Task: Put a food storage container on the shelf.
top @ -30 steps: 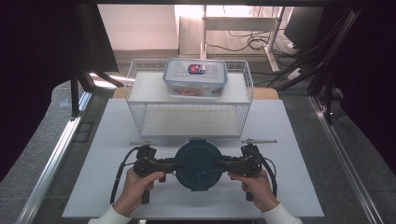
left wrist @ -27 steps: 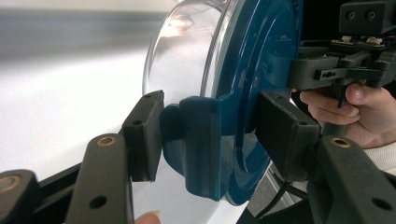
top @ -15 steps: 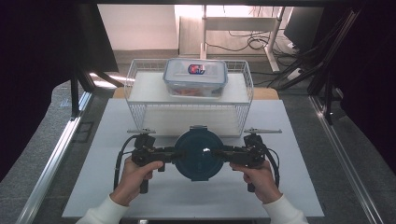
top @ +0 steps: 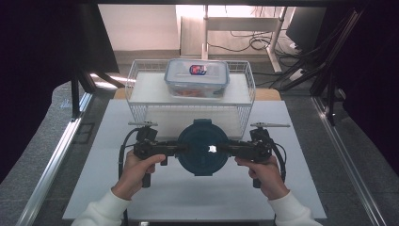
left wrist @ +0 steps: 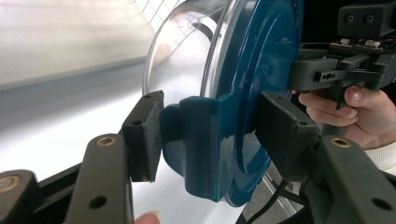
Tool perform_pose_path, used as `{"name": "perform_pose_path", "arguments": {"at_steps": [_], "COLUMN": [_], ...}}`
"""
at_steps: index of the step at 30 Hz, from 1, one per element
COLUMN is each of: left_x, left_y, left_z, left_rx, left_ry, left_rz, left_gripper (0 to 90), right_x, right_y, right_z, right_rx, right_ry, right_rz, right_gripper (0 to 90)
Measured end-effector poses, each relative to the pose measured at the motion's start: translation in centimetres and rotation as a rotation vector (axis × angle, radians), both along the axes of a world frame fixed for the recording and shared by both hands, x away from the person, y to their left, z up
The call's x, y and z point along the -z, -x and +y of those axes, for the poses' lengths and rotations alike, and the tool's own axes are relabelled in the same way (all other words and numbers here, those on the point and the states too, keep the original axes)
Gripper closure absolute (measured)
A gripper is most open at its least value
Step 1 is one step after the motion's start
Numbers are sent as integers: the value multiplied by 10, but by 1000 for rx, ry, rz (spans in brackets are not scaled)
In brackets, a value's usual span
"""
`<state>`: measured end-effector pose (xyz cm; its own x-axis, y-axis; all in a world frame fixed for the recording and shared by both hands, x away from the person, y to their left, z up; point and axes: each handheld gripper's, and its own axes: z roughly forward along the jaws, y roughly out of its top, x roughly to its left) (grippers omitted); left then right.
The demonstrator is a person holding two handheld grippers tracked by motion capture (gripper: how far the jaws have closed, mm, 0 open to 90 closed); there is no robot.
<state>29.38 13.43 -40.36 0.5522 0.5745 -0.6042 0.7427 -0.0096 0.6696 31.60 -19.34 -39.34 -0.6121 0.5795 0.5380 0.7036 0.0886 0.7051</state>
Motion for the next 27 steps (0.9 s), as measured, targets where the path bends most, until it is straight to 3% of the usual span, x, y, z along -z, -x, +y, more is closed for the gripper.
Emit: {"name": "perform_pose_path", "arguments": {"at_steps": [11,16,27], "left_x": [-34,-58,-94], "left_y": [-11,-20,-37], "left_z": [4,7,18], "left_rx": [-4,-5,-26], "left_ry": [9,-3,3], "left_rz": [-34,-54,-91], "left_gripper": [434,434,439], "right_x": [-36,-55,-90], "right_y": [-11,-21,-42], "right_z": [4,6,15], "right_rx": [-8,-9,-20], "right_ry": [2,-13,-35], "right_rz": [-28,-46,-81], "right_gripper": [414,416,417]}}
